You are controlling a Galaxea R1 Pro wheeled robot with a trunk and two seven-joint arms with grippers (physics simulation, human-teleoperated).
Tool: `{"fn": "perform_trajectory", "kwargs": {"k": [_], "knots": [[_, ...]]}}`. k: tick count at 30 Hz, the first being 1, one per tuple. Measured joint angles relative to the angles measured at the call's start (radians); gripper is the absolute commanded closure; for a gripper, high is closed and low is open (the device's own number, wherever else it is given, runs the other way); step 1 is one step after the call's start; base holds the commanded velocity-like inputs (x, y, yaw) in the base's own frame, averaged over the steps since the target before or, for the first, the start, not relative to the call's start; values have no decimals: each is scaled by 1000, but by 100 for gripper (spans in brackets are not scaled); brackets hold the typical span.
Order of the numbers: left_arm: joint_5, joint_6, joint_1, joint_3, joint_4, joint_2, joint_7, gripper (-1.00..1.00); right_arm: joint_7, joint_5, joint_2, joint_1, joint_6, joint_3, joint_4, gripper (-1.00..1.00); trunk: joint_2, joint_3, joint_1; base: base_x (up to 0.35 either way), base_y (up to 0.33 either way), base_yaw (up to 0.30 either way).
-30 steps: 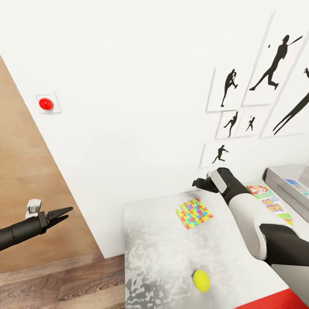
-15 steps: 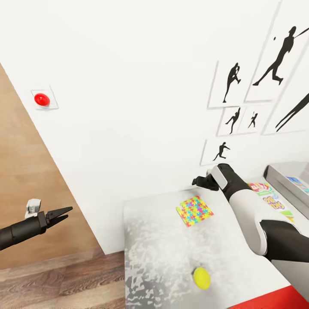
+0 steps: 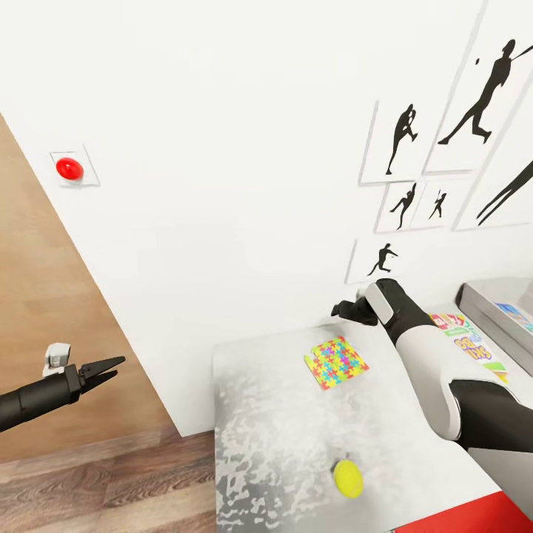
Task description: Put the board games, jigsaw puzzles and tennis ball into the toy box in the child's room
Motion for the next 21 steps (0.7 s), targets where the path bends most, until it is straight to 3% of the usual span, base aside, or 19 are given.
{"fn": "perform_trajectory", "kwargs": {"k": [13,21], "knots": [[0,0,0,-1,0,0,0,-100,0,-2,1,-1,117,-6,-78,-100,0,0,0,0,0,0],[0,1,0,-1,0,1,-2,-100,-2,-5,2,-3,142,-8,-86,-100,0,-5,0,0,0,0]]}}
